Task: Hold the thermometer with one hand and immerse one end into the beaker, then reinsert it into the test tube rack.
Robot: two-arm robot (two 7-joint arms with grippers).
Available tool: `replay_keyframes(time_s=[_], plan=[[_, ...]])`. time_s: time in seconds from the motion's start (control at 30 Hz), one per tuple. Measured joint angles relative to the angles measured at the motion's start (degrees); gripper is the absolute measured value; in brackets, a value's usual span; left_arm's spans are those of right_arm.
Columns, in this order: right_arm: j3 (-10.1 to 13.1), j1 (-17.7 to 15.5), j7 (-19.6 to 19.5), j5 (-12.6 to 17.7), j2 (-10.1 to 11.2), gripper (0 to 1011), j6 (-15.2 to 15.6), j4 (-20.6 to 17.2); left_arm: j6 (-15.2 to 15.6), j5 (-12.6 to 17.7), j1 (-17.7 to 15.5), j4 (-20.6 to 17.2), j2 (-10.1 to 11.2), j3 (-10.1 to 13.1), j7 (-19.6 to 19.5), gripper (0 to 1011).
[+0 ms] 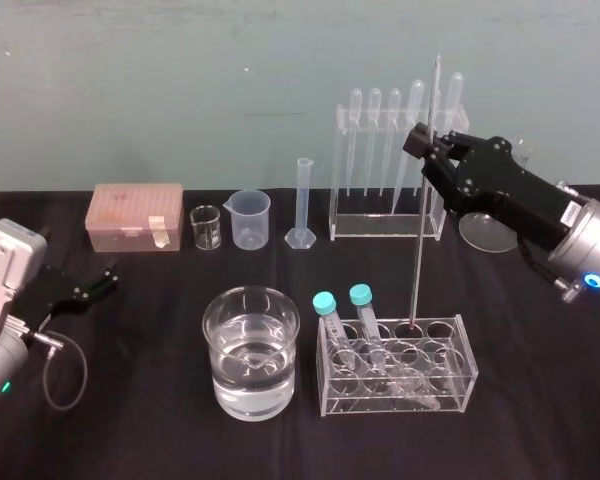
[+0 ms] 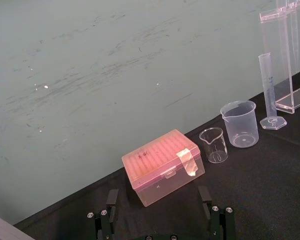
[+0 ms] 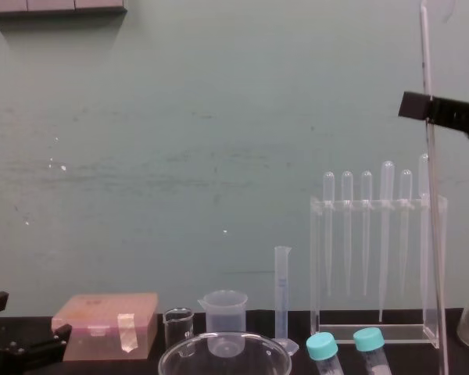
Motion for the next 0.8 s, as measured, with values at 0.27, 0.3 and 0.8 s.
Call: replay_keyframes(time_s=[0.27,0.3,0.8], plan=[[-0.7,0.4,1.3,-1.8,-2.5,56,-1.2,2.9,0.0,0.0,0.0,0.0,0.0,0.0,0.0,1008],[-0.8,0.4,1.3,-2.0,-2.6,56,-1.2,3.1,0.0,0.0,0.0,0.0,0.0,0.0,0.0,1008],[-2.8,0.9,1.0,-6.8,-4.8,57,-0.4,7.3,0.0,0.0,0.0,0.0,0.0,0.0,0.0,1008]])
